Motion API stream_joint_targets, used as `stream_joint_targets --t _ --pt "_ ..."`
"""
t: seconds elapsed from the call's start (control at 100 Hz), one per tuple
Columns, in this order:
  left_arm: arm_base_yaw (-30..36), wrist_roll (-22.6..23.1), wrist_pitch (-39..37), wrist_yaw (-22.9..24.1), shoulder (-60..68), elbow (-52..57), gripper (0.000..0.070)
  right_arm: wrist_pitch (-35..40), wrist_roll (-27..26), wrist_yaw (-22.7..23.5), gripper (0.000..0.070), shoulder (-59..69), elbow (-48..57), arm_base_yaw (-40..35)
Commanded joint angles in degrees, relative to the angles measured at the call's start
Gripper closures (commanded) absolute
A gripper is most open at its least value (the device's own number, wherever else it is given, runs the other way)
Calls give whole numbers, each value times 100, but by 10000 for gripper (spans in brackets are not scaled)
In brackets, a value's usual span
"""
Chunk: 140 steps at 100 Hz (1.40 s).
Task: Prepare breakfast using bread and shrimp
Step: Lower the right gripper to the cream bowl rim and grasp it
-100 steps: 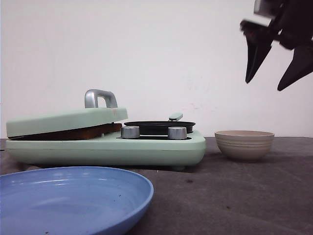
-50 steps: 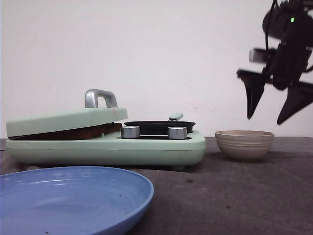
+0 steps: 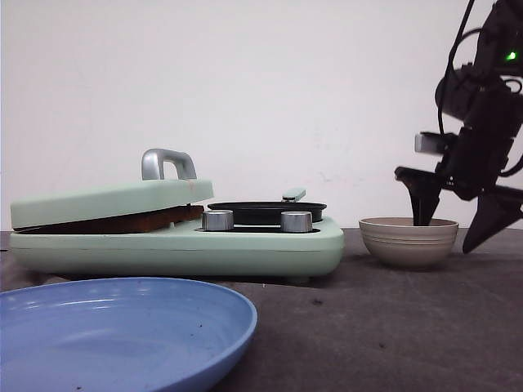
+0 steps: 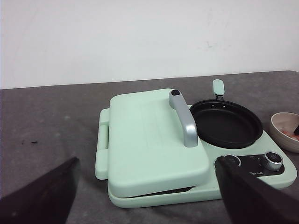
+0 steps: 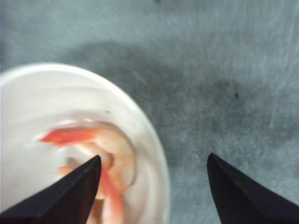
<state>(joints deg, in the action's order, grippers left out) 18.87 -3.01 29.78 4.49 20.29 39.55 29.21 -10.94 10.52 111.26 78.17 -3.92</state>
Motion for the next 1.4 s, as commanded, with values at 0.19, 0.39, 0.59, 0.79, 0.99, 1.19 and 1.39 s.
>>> stream_joint_targets --t 0.19,0.39,0.59,0.79,0.99,1.19,1.39 --pt "15 -24 -55 31 20 44 195 -275 -37 7 260 125 133 11" --pt "15 -24 -57 55 20 44 195 -354 -39 -68 262 125 133 11" --pt "15 -24 -55 160 20 44 195 -411 -39 -166 339 125 133 31" --pt "15 -24 -57 175 24 44 195 -389 -37 -149 406 125 133 33" --pt "15 -24 -55 175 24 44 195 -339 -20 -129 525 133 133 31" --pt "15 -26 -57 175 24 42 195 -190 153 -151 700 151 133 31" --pt "15 -55 -59 175 24 44 195 -186 136 59 700 144 133 44"
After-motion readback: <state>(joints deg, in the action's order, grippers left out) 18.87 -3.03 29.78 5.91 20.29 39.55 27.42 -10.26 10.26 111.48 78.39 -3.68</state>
